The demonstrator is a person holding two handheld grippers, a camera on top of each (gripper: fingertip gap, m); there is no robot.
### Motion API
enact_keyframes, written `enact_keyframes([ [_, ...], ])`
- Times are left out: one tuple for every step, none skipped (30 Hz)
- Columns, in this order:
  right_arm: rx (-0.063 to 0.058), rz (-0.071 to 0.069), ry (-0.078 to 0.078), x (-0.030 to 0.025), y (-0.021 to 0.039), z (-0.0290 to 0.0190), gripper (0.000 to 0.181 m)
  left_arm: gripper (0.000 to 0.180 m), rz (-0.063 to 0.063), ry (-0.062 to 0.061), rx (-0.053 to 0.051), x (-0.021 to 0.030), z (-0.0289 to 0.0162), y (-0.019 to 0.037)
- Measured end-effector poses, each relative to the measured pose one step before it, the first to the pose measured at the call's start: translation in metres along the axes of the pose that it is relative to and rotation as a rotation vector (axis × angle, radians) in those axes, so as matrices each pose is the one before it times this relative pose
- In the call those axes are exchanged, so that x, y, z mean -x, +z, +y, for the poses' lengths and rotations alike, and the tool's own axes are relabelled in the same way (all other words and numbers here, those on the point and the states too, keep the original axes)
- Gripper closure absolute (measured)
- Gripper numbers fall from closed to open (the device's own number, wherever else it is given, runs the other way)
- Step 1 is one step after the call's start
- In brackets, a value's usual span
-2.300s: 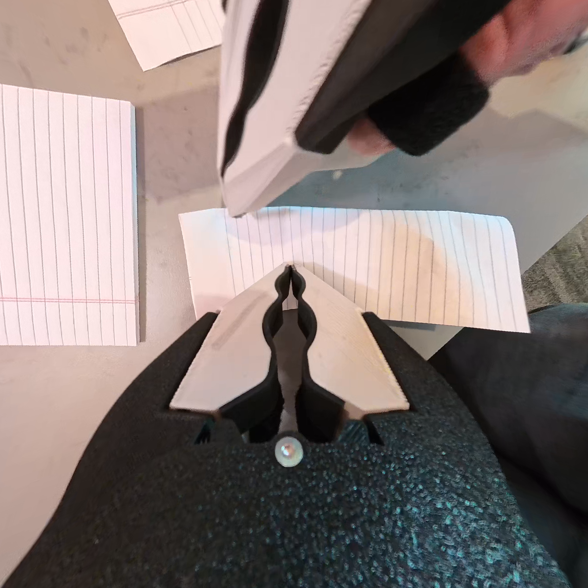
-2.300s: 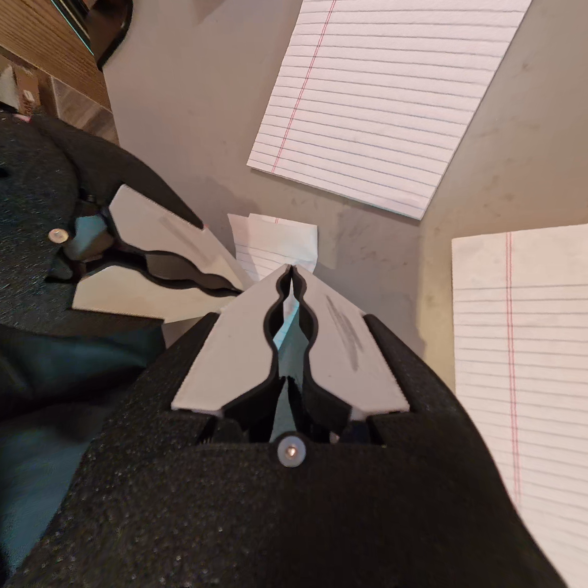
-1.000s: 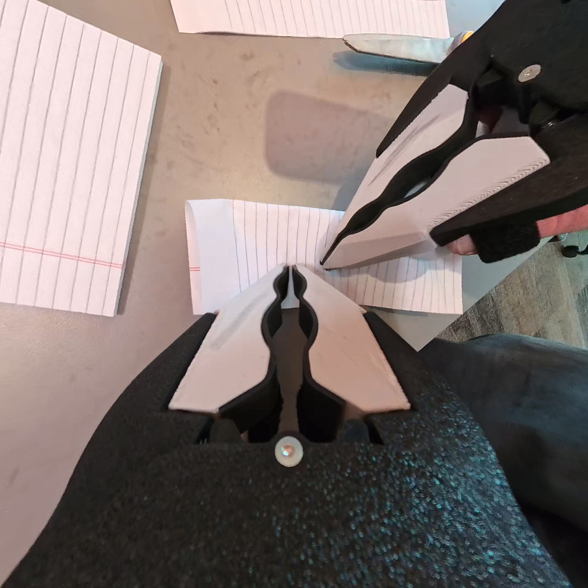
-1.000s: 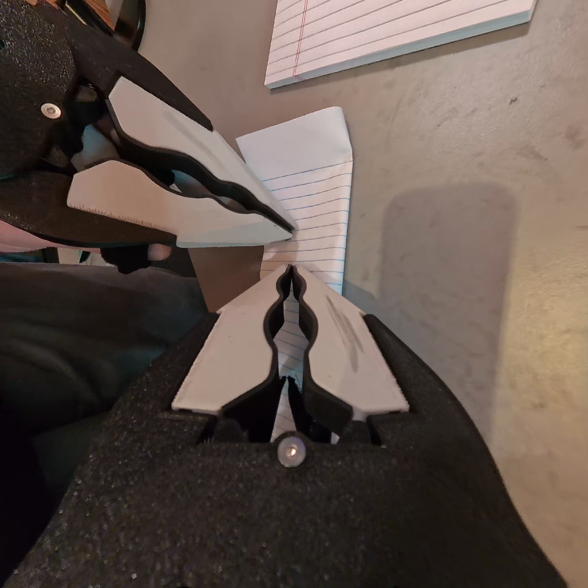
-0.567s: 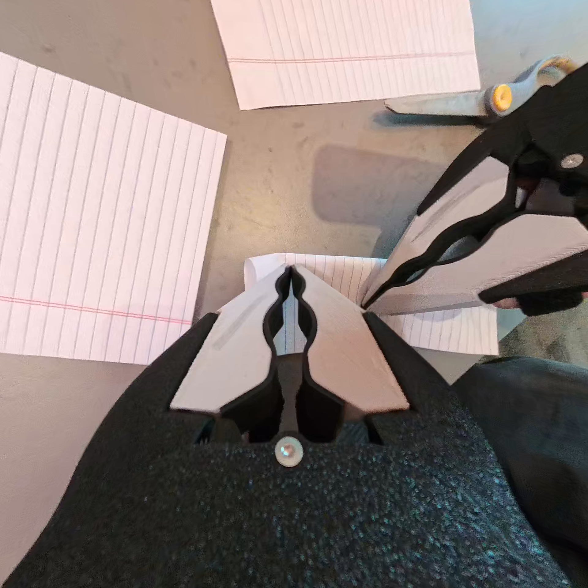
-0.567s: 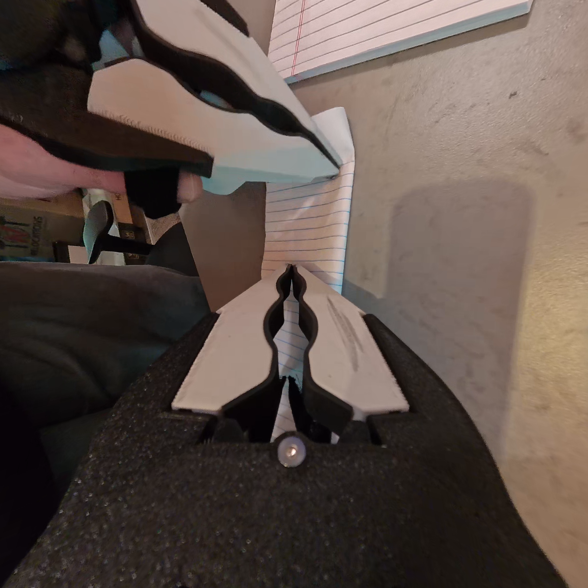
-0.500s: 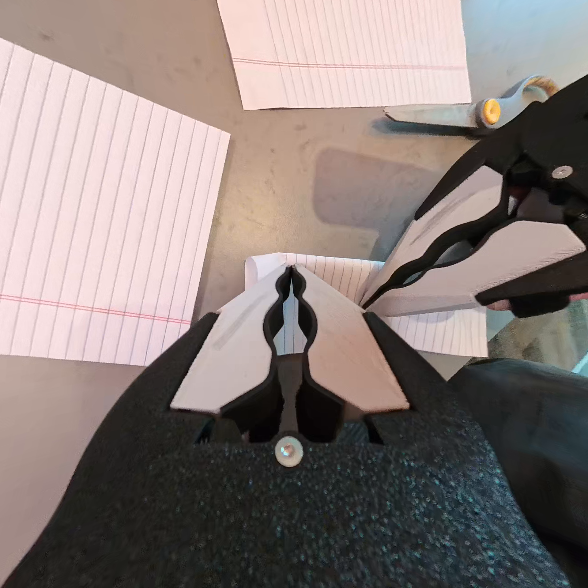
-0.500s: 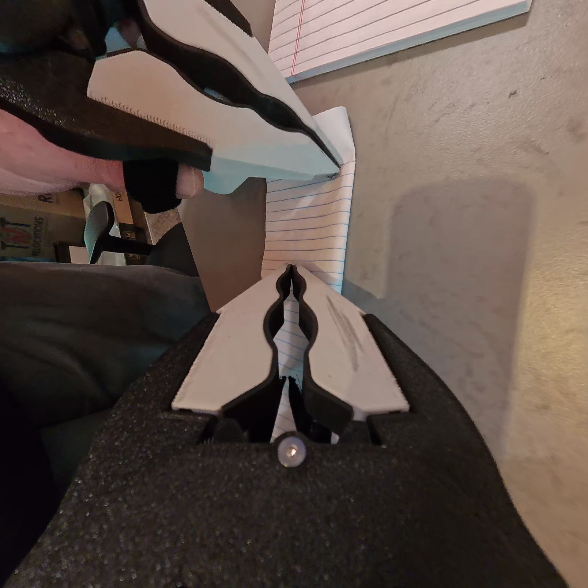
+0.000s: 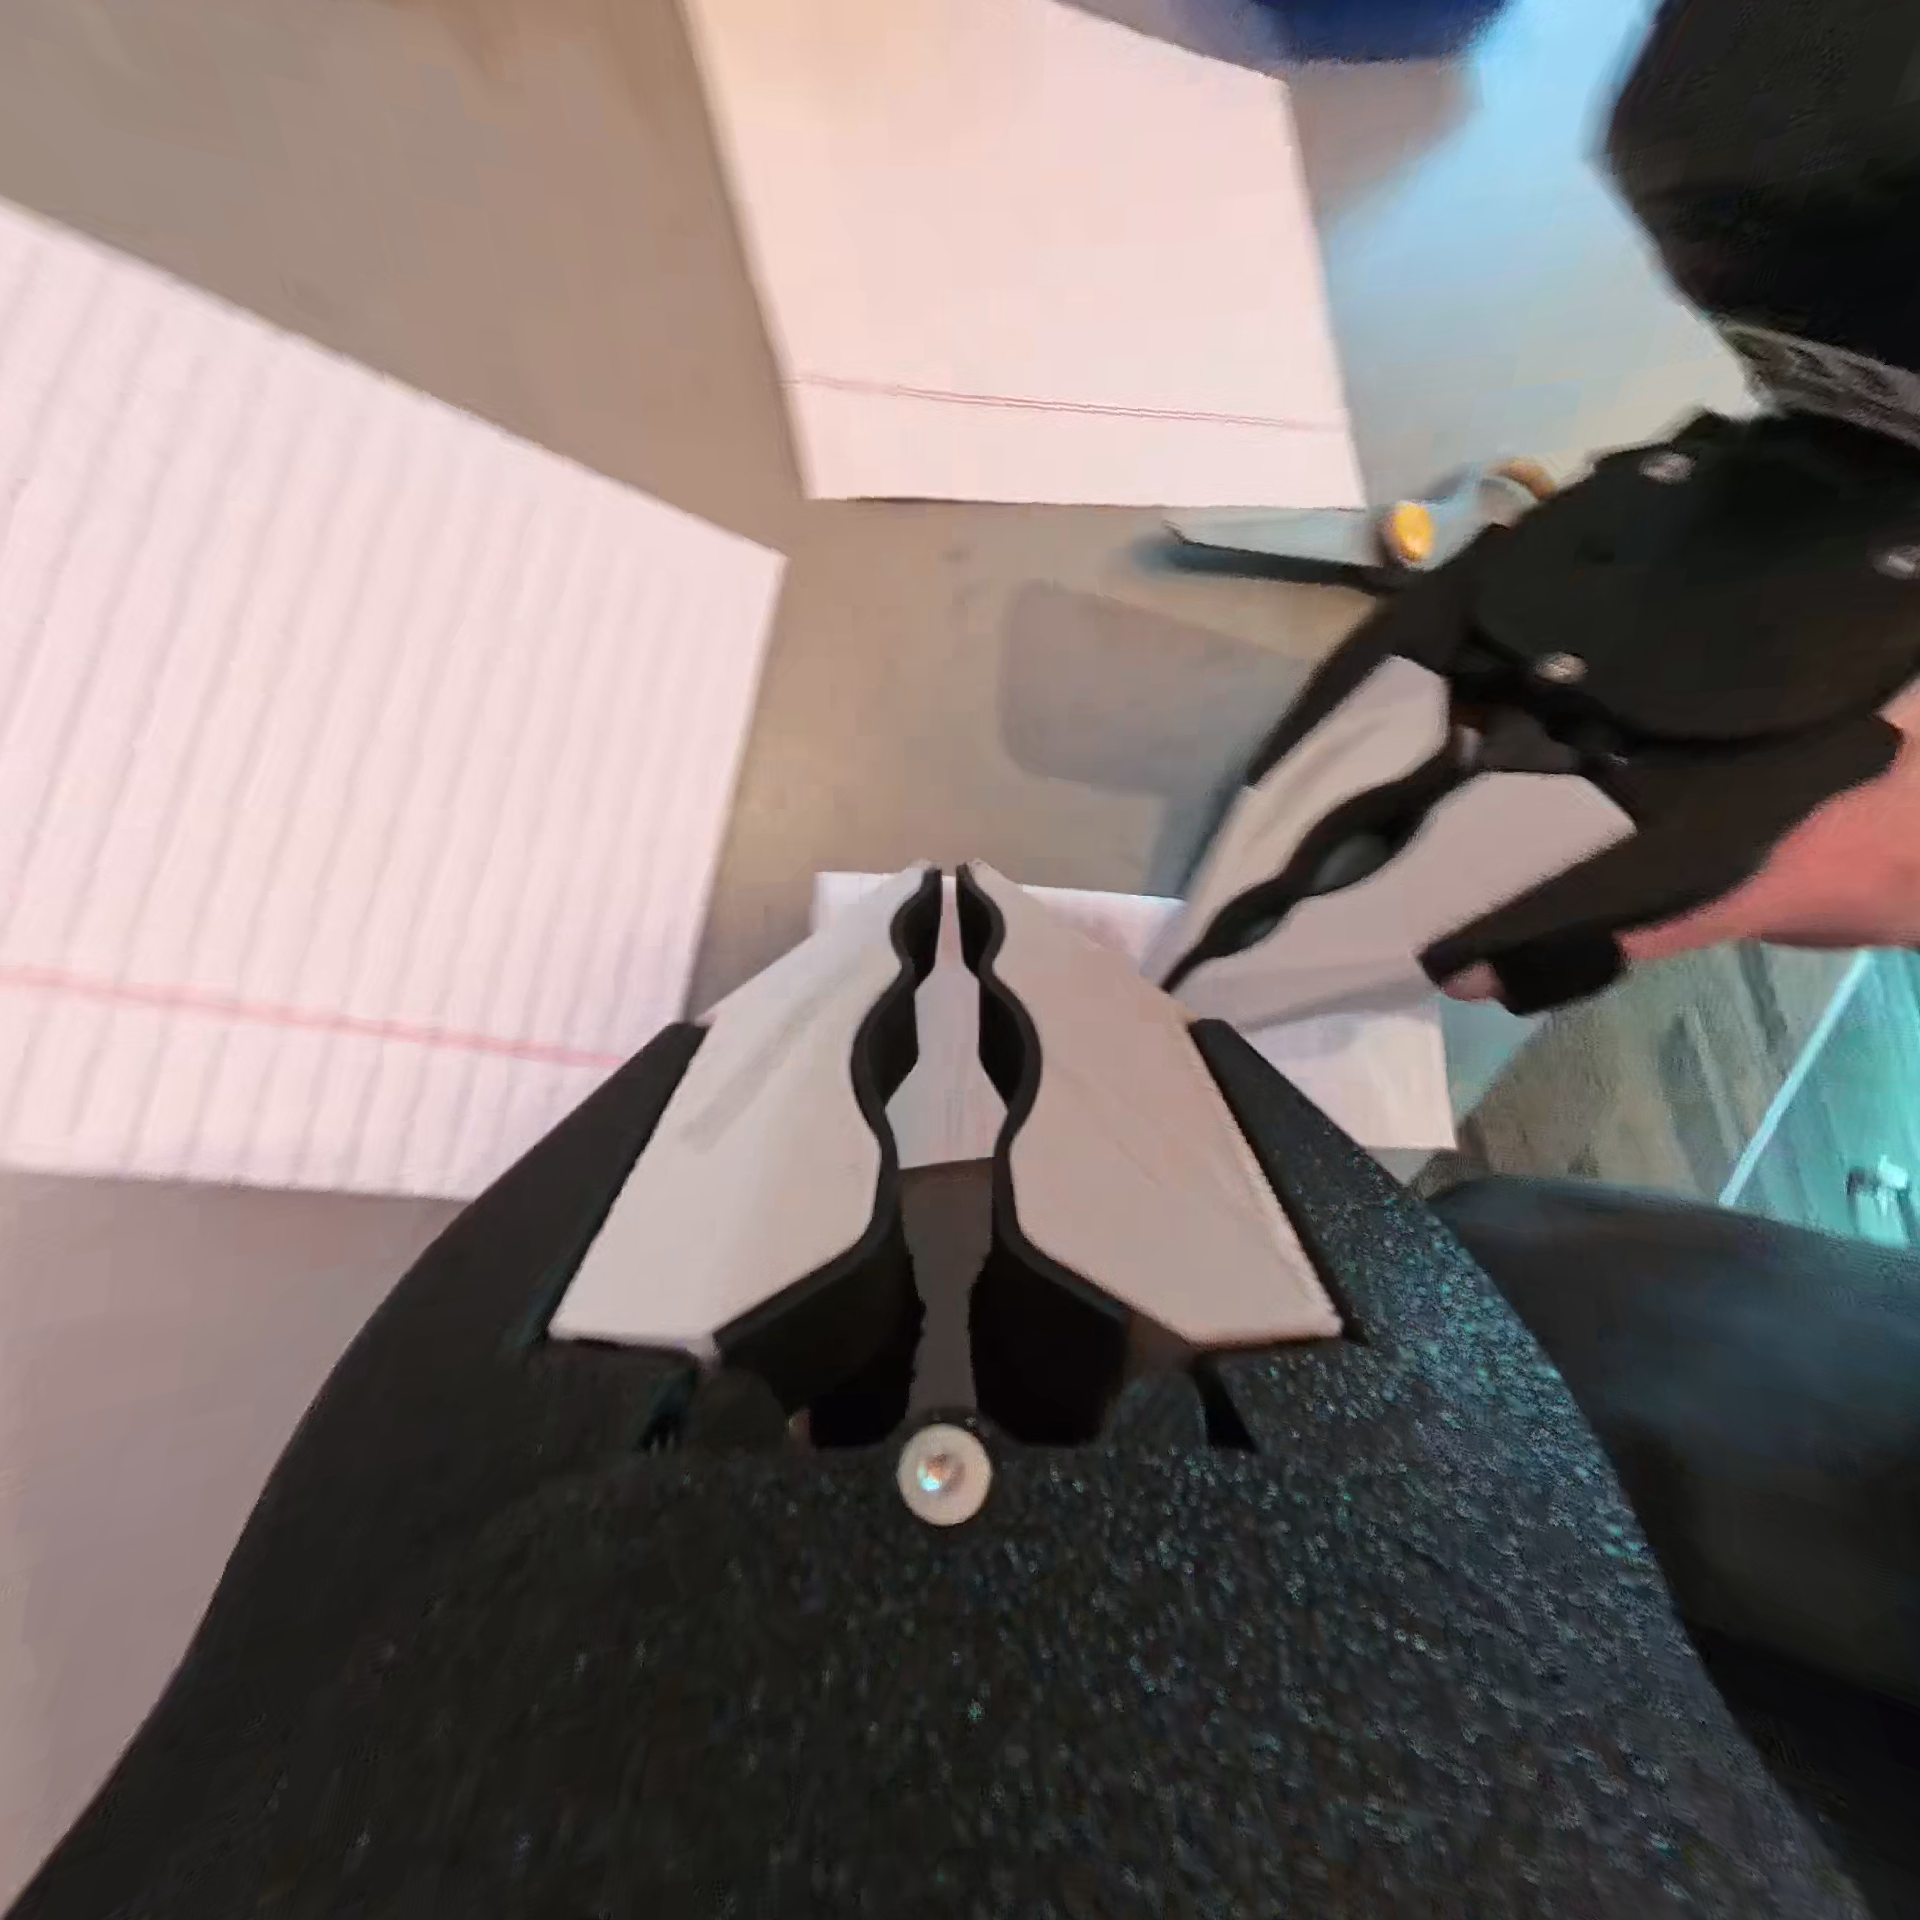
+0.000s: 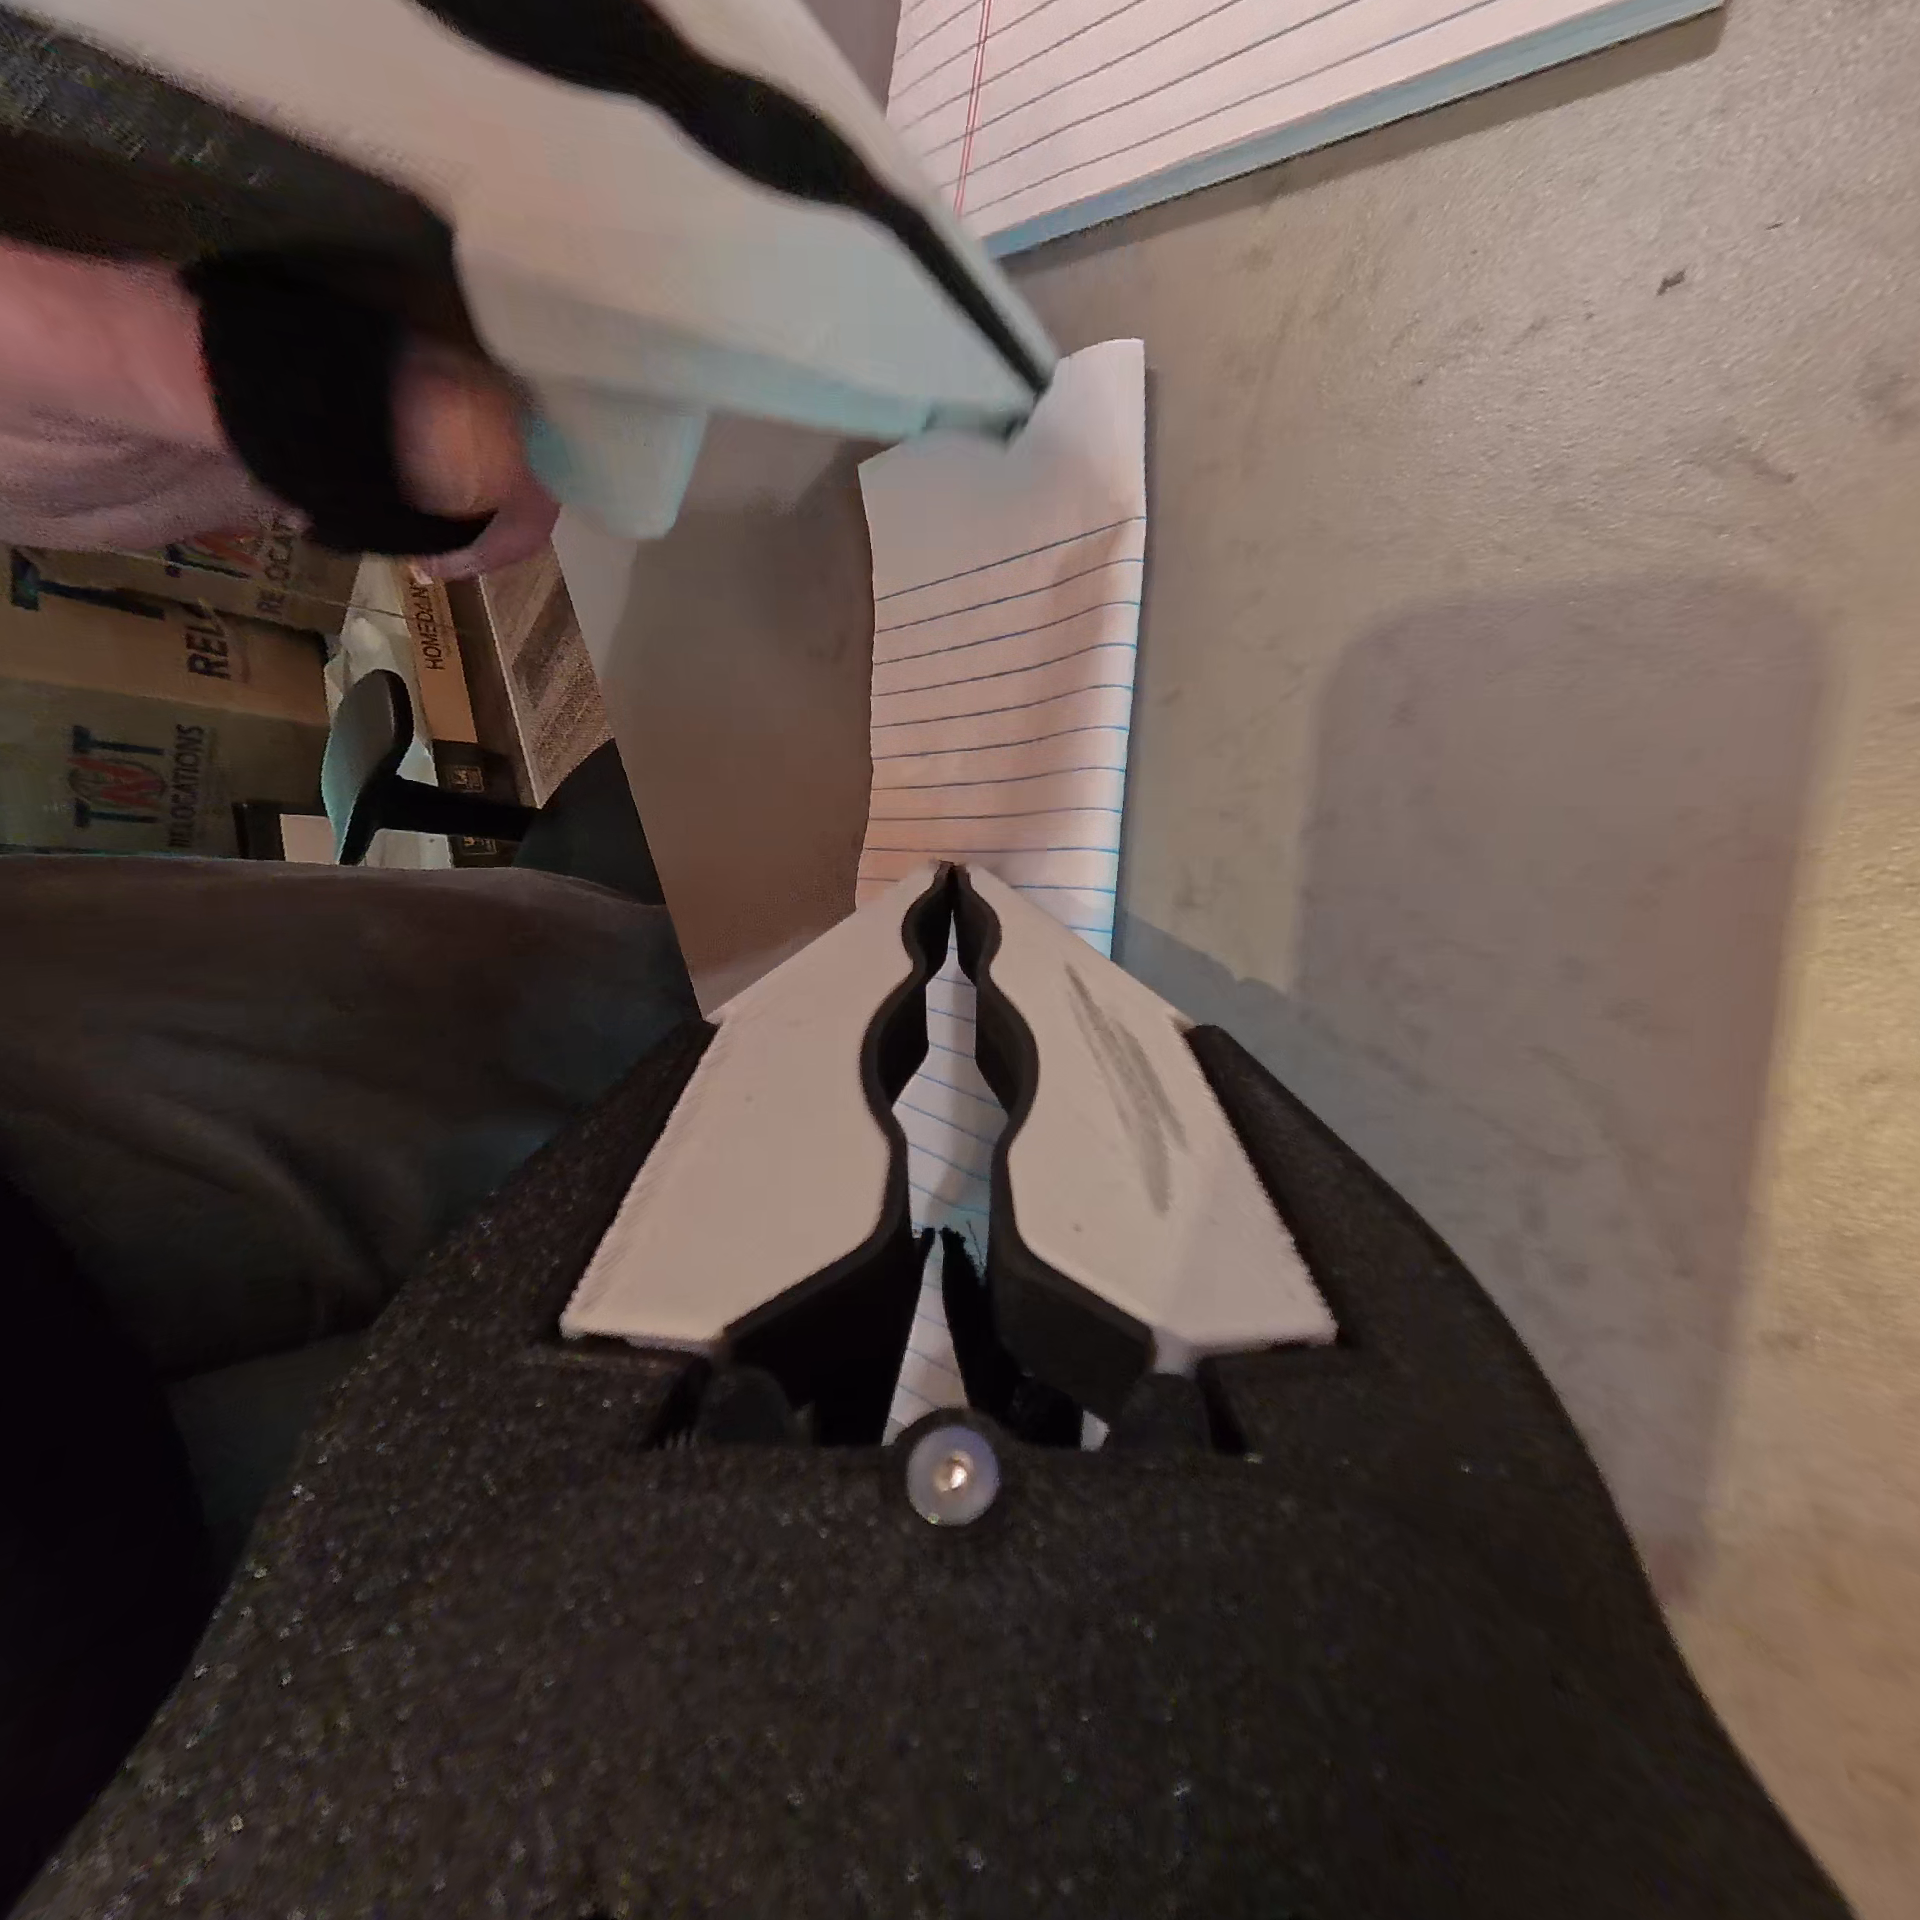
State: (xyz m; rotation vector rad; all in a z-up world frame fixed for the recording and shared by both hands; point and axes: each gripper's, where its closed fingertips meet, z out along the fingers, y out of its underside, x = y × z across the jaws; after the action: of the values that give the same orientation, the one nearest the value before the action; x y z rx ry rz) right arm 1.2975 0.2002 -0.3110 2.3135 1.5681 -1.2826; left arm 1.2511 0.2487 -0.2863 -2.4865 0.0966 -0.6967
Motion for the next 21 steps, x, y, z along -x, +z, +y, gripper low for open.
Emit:
enact_keyframes([
  [-0.0002,-0.0025,0.0002,0.00009,0.00005,-0.00005,0.181,0.178,0.0252,0.0334,0.0049,-0.00912,0.00011,0.00141],
  [-0.0001,-0.0029,0.0012,-0.00009,0.00002,0.00002,0.181,0.178,0.0107,0.0148,0.0147,-0.00457,0.002,0.00352],
  [-0.0001,-0.0022,0.0013,0.00005,-0.00001,-0.00008,0.181,0.178,-0.0048,-0.0021,0.0176,0.0002,0.00288,0.00442],
  [0.0004,-0.0012,0.0003,0.00005,-0.00001,0.00005,0.181,0.178,-0.0125,-0.0095,0.0046,0.00307,0.00131,0.00418],
  [0.0013,0.0,-0.0009,-0.00004,0.00002,0.00003,0.181,0.178,-0.0176,-0.0161,0.001,0.00483,0.00075,0.00377],
  [0.0016,0.0011,-0.0008,0.00004,-0.00002,-0.00004,0.181,0.178,-0.0206,-0.019,0.0096,0.00601,0.00169,0.00341],
  [0.0013,0.0009,0.0004,0.0,-0.00004,-0.00002,0.181,0.18,-0.015,-0.0181,0.0059,0.00504,0.00121,0.00243],
  [0.0003,0.0,0.0012,-0.00004,0.00005,-0.00004,0.181,0.18,0.019,-0.0225,-0.0081,-0.00028,-0.00069,0.00082],
  [-0.0012,-0.0007,0.0018,-0.00001,0.00005,0.00001,0.181,0.18,0.0114,-0.0188,-0.0036,-0.00007,-0.00004,-0.00011],
  [-0.0023,-0.0016,0.0042,-0.00003,-0.00007,-0.00009,0.181,0.18,-0.002,0.0057,0.0003,0.00049,0.00059,-0.00066],
  [-0.0034,-0.0021,0.0046,0.00005,0.0,0.0,0.181,0.18,-0.0081,0.0227,0.0027,0.00083,0.00105,-0.00104],
  [-0.0044,-0.0022,0.0035,-0.00004,-0.00006,0.00002,0.181,0.18,-0.0061,0.0134,0.0001,0.00056,0.00078,-0.00069],
  [-0.0037,-0.0025,0.004,0.00004,-0.00005,0.00003,0.181,0.18,0.0005,-0.0063,-0.0027,0.0003,0.00036,-0.00051],
  [-0.0027,-0.0024,0.0036,-0.00005,-0.00005,-0.00004,0.181,0.18,0.0038,-0.0115,-0.0012,0.00031,0.00009,-0.00029],
  [-0.0018,-0.0014,0.0008,-0.00002,-0.00004,0.00008,0.181,0.18,-0.0078,-0.0056,-0.0039,0.00174,-0.00074,-0.00051],
  [-0.0005,-0.0007,0.0002,-0.00003,0.00005,-0.00008,0.181,0.18,-0.0062,-0.0133,-0.0059,0.00163,-0.00108,-0.00045],
  [-0.0004,-0.0011,0.0021,0.00001,0.0,-0.00001,0.181,0.18,0.0083,-0.0177,-0.0018,0.00014,-0.00016,-0.00005],
  [-0.0005,-0.0022,0.0032,-0.00006,-0.00003,0.00003,0.181,0.18,0.0041,-0.004,-0.0012,0.00048,0.00009,-0.00027],
  [-0.0001,-0.0023,0.0037,-0.00007,-0.00005,-0.00004,0.181,0.18,-0.0067,0.0175,0.0034,0.00103,0.00041,-0.00042],
  [0.0001,-0.0013,0.0028,-0.00015,-0.00025,-0.00001,0.181,0.18,-0.0075,0.0203,0.0047,0.00024,0.00023,-0.00015],
  [0.0007,-0.0012,0.0022,-0.0001,-0.00012,-0.00003,0.181,0.18,-0.0066,0.0105,0.0042,0.00002,0.00015,-0.0001],
])
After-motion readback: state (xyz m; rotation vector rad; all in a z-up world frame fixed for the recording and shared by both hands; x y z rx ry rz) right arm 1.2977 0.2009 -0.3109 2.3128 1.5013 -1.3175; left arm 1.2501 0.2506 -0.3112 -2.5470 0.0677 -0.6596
